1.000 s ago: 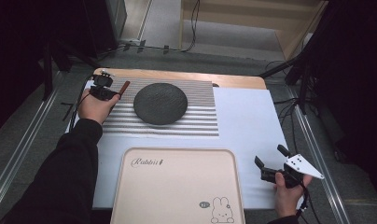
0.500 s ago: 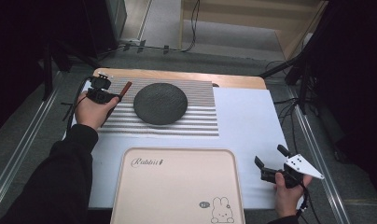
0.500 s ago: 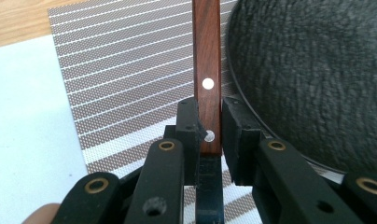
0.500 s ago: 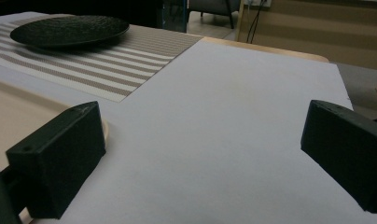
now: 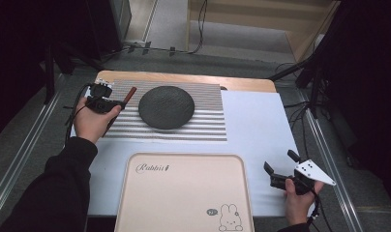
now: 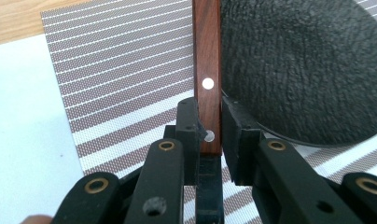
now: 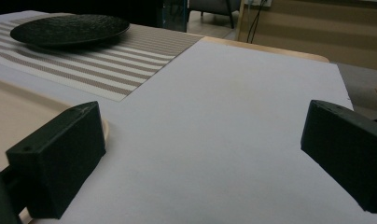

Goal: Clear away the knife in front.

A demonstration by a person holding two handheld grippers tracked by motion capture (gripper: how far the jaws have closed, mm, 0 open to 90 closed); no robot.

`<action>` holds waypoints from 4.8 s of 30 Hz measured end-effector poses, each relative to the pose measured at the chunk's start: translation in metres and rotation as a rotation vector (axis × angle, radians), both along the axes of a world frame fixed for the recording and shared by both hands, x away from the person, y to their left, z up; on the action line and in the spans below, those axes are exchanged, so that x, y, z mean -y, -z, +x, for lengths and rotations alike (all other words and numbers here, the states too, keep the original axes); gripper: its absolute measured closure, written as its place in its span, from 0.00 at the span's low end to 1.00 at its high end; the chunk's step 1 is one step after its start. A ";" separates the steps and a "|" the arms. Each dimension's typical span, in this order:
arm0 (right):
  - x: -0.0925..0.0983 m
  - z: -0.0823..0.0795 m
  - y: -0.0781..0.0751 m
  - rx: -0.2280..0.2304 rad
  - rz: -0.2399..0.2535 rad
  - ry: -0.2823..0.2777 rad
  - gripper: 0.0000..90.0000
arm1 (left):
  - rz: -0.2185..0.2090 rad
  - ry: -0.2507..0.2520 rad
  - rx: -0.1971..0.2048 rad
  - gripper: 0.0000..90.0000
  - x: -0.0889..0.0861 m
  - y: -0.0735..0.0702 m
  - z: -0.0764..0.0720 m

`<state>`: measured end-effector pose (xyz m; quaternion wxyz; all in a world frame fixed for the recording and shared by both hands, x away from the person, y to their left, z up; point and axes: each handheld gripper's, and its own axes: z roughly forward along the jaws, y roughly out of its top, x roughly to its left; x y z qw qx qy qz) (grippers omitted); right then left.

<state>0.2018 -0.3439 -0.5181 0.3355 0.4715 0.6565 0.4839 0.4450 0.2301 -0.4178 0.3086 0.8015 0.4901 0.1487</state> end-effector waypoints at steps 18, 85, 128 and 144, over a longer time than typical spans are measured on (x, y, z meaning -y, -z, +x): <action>0.000 0.000 0.000 0.001 -0.005 0.001 0.00 | 0.003 0.084 0.017 0.86 0.004 -0.007 -0.041; 0.001 -0.001 0.000 0.000 0.006 -0.003 0.00 | -0.124 0.254 0.034 0.86 0.051 0.015 -0.194; 0.002 -0.001 0.000 0.001 0.014 0.000 0.00 | -0.078 0.082 -0.010 0.75 0.061 0.075 -0.224; 0.002 -0.001 0.000 -0.001 0.007 0.001 0.00 | 0.020 0.308 0.016 1.00 0.086 0.071 -0.218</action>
